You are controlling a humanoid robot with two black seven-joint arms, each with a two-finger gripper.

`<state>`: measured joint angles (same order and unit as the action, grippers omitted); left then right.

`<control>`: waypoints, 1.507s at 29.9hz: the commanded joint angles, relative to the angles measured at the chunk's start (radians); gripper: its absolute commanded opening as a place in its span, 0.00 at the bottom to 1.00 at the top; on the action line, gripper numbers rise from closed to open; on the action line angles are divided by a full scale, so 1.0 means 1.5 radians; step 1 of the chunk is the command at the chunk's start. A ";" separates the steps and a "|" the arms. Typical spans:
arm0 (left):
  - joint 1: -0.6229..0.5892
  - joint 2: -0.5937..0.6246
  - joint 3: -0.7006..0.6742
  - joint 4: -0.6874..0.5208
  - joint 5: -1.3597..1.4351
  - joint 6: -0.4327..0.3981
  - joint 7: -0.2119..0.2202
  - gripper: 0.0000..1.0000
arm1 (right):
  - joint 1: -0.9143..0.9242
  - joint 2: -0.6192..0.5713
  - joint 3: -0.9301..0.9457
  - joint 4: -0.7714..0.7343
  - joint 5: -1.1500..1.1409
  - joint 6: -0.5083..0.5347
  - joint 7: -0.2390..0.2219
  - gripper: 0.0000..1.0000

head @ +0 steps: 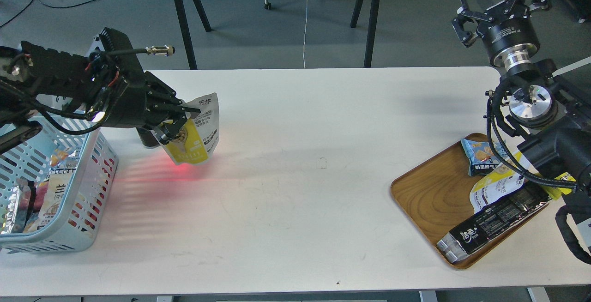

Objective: Scan snack and place in basket
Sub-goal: 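Move the pouch over the blue basket and drop it in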

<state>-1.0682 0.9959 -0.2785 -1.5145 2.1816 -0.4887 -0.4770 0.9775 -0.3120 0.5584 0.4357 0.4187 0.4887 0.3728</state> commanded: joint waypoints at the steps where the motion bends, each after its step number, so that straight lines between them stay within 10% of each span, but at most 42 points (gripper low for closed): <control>1: 0.008 0.007 0.001 0.001 0.000 0.000 0.000 0.00 | 0.004 0.000 0.000 0.000 0.000 0.000 0.000 1.00; 45: 0.006 0.110 -0.100 -0.054 0.000 0.000 -0.008 0.00 | 0.005 -0.003 0.000 0.001 0.000 0.000 0.000 1.00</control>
<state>-1.0586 1.1188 -0.3797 -1.5880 2.1816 -0.4887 -0.4881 0.9851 -0.3162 0.5583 0.4358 0.4188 0.4887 0.3728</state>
